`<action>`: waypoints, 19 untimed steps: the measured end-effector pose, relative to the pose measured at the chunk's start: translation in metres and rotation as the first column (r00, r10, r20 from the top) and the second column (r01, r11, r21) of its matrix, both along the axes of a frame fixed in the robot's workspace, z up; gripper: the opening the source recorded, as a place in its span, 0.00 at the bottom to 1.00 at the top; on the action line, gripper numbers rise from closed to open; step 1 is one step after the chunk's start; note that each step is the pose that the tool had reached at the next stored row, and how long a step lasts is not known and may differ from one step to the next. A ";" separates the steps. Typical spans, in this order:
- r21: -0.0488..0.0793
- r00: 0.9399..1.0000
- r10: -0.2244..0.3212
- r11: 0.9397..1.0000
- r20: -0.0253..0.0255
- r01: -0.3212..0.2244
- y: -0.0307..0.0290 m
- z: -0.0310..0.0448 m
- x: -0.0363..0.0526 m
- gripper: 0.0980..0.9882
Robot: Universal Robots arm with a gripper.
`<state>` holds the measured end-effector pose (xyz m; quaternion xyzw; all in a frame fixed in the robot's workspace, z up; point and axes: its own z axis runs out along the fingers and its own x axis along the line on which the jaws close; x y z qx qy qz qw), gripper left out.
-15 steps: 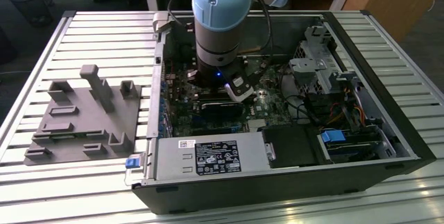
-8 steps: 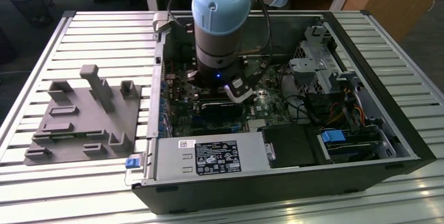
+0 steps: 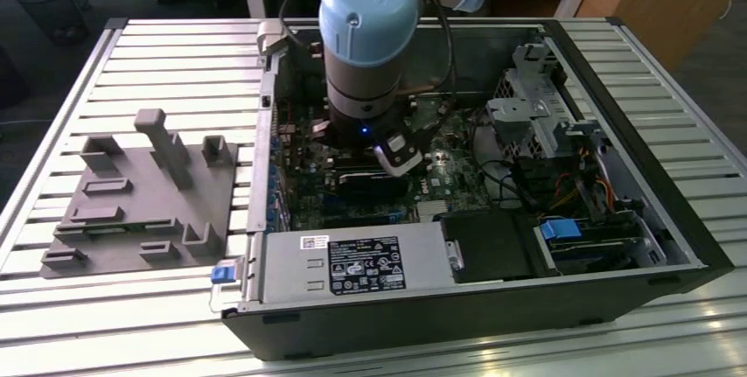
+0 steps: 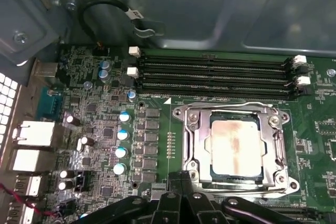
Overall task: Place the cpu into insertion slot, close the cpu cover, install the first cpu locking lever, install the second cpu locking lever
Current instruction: 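Install the second cpu locking lever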
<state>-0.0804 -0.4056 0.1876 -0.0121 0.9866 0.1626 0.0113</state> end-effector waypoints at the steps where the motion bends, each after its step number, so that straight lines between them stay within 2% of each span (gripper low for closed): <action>1: 0.000 1.000 0.000 1.000 0.000 0.000 -0.0002 0.0000 -0.0004 0.01; 5: 0.003 1.000 0.000 1.000 0.000 0.000 -0.0001 0.0025 -0.0008 0.01; 19: 0.013 1.000 0.000 1.000 0.000 0.000 -0.0002 0.0261 -0.0009 0.01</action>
